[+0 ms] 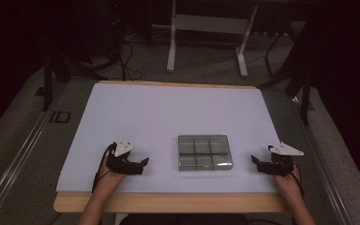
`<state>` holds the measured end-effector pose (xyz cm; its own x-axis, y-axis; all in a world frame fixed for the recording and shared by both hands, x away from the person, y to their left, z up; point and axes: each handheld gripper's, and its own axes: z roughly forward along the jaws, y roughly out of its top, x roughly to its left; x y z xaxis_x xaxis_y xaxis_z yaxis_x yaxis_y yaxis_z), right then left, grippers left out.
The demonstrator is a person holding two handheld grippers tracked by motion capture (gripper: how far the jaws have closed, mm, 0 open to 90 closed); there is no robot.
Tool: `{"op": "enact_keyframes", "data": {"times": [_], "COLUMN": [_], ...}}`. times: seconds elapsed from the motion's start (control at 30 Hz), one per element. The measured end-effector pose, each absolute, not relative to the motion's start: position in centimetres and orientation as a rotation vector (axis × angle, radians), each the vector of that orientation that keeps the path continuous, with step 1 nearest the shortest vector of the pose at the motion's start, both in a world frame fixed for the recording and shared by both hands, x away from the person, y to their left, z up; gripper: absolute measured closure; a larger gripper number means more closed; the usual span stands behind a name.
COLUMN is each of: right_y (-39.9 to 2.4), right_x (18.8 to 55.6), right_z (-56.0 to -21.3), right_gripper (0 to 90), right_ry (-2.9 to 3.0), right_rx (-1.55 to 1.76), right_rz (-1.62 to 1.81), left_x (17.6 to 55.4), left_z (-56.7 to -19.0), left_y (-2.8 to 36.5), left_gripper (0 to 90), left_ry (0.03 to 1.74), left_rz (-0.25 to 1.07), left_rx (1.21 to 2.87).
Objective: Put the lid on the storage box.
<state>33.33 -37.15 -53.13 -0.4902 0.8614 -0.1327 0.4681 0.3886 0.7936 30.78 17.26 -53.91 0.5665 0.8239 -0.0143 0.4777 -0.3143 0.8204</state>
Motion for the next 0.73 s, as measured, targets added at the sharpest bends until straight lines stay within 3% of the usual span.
{"op": "enact_keyframes", "data": {"times": [0.73], "right_y": [-37.33], "right_x": [33.34], "right_z": [-53.13], "right_gripper": [14.4], "right_ry": [2.101], "right_rx": [1.150], "right_rz": [0.972], "left_x": [30.73], "left_z": [-53.92], "left_y": [17.29], "left_gripper": [3.0], "left_ry": [1.065], "left_rz": [0.542], "left_rx": [1.954]}}
